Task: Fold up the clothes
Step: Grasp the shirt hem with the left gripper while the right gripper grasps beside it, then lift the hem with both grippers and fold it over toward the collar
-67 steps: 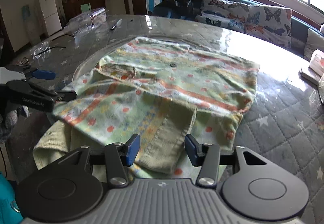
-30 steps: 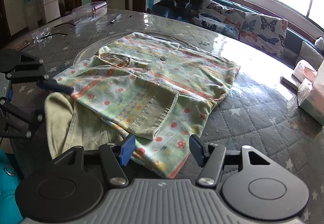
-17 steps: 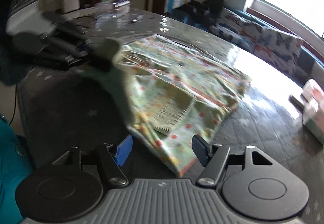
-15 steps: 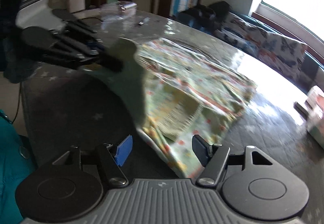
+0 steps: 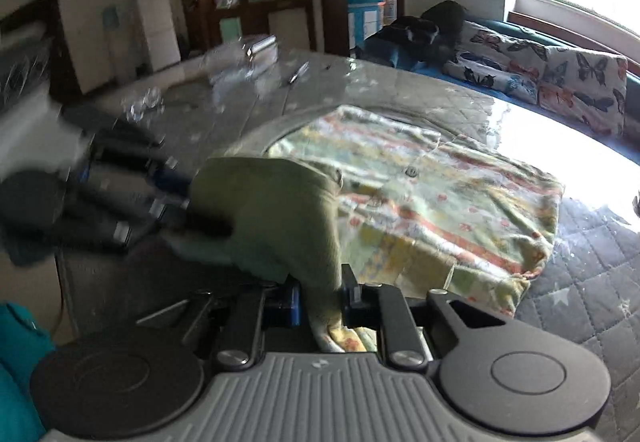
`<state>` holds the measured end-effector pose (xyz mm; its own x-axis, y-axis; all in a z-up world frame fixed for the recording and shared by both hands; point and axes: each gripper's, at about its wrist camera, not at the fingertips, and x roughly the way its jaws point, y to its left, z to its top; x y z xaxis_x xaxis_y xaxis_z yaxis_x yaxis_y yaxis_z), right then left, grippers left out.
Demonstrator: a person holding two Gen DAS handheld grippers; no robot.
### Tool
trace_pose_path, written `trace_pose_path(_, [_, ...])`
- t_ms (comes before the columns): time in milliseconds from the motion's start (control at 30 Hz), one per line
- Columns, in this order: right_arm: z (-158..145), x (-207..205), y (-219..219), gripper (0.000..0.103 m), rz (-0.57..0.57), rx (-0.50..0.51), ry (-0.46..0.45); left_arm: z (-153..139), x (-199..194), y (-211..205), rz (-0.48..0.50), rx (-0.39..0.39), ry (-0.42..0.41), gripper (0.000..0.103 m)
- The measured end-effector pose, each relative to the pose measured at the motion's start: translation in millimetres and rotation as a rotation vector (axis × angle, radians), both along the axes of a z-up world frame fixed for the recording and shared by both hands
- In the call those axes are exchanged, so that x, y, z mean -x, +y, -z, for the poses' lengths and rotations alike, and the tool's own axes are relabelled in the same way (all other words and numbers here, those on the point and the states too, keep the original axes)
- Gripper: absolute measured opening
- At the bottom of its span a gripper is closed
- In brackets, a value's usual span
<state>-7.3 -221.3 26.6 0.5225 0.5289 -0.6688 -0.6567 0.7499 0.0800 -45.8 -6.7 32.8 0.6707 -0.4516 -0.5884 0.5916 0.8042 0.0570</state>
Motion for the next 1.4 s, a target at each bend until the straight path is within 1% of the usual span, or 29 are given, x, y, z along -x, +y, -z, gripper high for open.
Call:
trace_pose_path(33, [-3, -1, -1, 0.016, 0.005, -0.005, -0.006, 1, 4, 1, -0.005, -0.011, -0.013, 0.049])
trace_pose_path(100, [-8, -4, -1, 0.015, 0.014, -0.011, -0.016, 4, 11, 4, -0.018, -0.034, -0.032, 0.049])
trace_pose_path(167, [-13, -7, -3, 0.014, 0.031, -0.026, -0.015, 7, 16, 7, -0.029, -0.059, -0.046, 0.054])
trace_pose_path(300, [-19, -11, -4, 0.014, 0.045, -0.035, -0.033, 16, 20, 9, -0.064, -0.110, -0.079, 0.054])
trace_pose_path(400, [-22, -12, -4, 0.014, 0.051, -0.038, -0.046, 20, 19, 9, -0.073, -0.147, -0.129, 0.053])
trace_pose_path(433, [-21, -12, -5, 0.014, 0.055, -0.039, -0.046, 22, 19, 9, -0.067, -0.163, -0.143, 0.052])
trace_pose_path(467, [-21, -12, -6, 0.013, 0.059, -0.041, -0.047, 24, 18, 9, -0.062, -0.179, -0.158, 0.044])
trace_pose_path(500, [-20, -12, -6, 0.013, 0.062, -0.042, -0.047, 26, 18, 9, -0.057, -0.195, -0.172, 0.039])
trace_pose_path(533, [-19, -11, -7, 0.013, 0.065, -0.045, -0.047, 27, 18, 9, -0.052, -0.206, -0.183, 0.028])
trace_pose_path(567, [-18, -9, -9, 0.012, 0.068, -0.050, -0.046, 28, 18, 10, -0.050, -0.206, -0.188, 0.018])
trace_pose_path(633, [-17, -1, -10, 0.010, 0.068, -0.056, -0.050, 24, 20, 13, -0.045, -0.185, -0.189, 0.010])
trace_pose_path(667, [-17, 2, -11, 0.010, 0.068, -0.057, -0.053, 21, 21, 15, -0.042, -0.171, -0.189, 0.008])
trace_pose_path(833, [-25, 21, -20, 0.009, 0.072, -0.075, -0.061, 5, 34, 16, -0.006, -0.133, -0.189, 0.006])
trace_pose_path(1033, [-47, 57, -31, 0.009, 0.026, -0.084, -0.046, -21, 68, 20, 0.072, -0.099, -0.165, 0.006])
trace_pose_path(1100, [-54, 70, -34, 0.009, 0.002, -0.080, -0.044, -31, 75, 22, 0.082, -0.084, -0.164, 0.006])
trace_pose_path(1167, [-59, 75, -33, 0.008, -0.008, -0.069, -0.050, -37, 76, 24, 0.077, -0.061, -0.158, 0.006])
trace_pose_path(1267, [-63, 67, -31, 0.008, -0.002, -0.067, -0.057, -39, 66, 22, 0.056, -0.045, -0.160, 0.006])
trace_pose_path(1400, [-66, 38, -28, 0.008, 0.027, -0.070, -0.059, -42, 42, 21, 0.019, -0.027, -0.161, 0.006])
